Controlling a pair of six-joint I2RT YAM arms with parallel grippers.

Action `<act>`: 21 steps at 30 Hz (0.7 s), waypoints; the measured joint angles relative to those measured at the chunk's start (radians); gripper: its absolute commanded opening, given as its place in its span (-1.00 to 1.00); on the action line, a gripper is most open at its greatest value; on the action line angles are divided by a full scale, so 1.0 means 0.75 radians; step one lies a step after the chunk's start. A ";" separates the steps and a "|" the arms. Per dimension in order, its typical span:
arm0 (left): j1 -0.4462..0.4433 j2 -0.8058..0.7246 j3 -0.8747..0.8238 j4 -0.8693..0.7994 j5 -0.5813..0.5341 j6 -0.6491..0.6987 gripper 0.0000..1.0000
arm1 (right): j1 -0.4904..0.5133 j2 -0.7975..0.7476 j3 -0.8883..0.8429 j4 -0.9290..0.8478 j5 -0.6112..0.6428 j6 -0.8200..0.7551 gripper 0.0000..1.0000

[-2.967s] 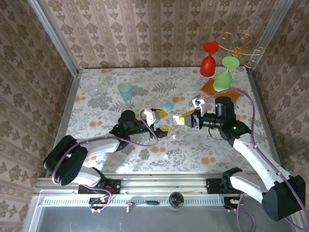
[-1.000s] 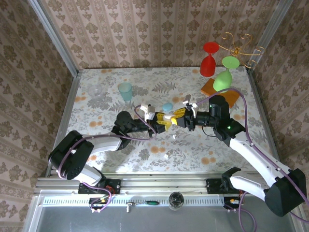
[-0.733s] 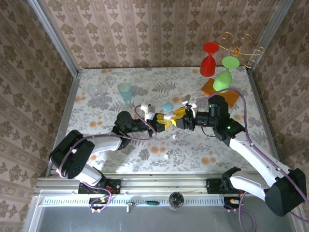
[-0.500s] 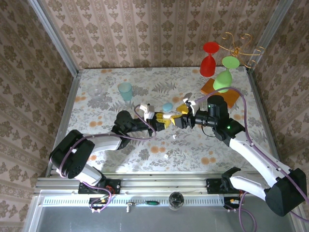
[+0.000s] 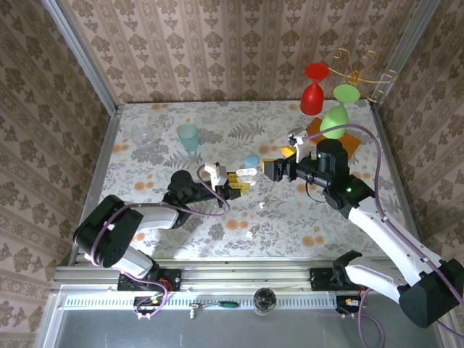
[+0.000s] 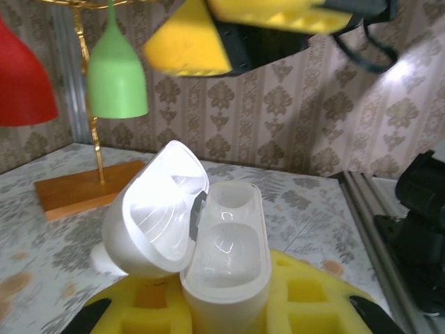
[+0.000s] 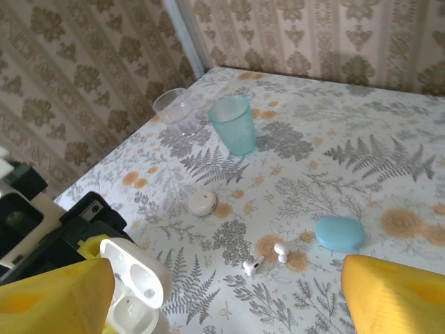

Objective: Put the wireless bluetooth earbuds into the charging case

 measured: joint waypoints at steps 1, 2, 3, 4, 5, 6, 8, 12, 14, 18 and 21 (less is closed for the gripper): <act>0.011 -0.002 -0.011 -0.001 -0.001 0.009 -1.00 | 0.000 -0.007 0.000 -0.018 0.028 0.031 0.71; 0.027 -0.008 -0.024 0.000 -0.004 0.021 -1.00 | 0.000 -0.008 0.000 -0.045 0.057 0.063 0.68; 0.041 -0.017 -0.039 -0.002 -0.007 0.028 -1.00 | 0.000 -0.001 0.001 -0.078 0.080 0.093 0.66; 0.051 -0.029 -0.049 -0.005 -0.011 0.036 -1.00 | 0.000 0.011 0.001 -0.106 0.099 0.117 0.64; 0.064 -0.050 -0.062 -0.017 -0.018 0.050 -1.00 | -0.002 0.032 0.001 -0.137 0.114 0.148 0.63; 0.072 -0.073 -0.069 -0.033 -0.025 0.066 -1.00 | -0.002 0.064 0.001 -0.171 0.130 0.179 0.62; 0.078 -0.132 -0.074 -0.086 -0.039 0.110 -1.00 | -0.002 0.133 0.001 -0.237 0.142 0.228 0.61; 0.083 -0.274 -0.091 -0.215 -0.076 0.199 -1.00 | 0.016 0.250 0.001 -0.336 0.155 0.286 0.56; 0.100 -0.335 -0.111 -0.264 -0.093 0.218 -1.00 | 0.034 0.285 0.001 -0.359 0.146 0.302 0.48; 0.170 -0.415 -0.150 -0.337 -0.134 0.215 -1.00 | 0.078 0.374 0.001 -0.392 0.100 0.324 0.43; 0.224 -0.460 -0.169 -0.370 -0.189 0.192 -1.00 | 0.143 0.503 0.012 -0.412 0.048 0.327 0.42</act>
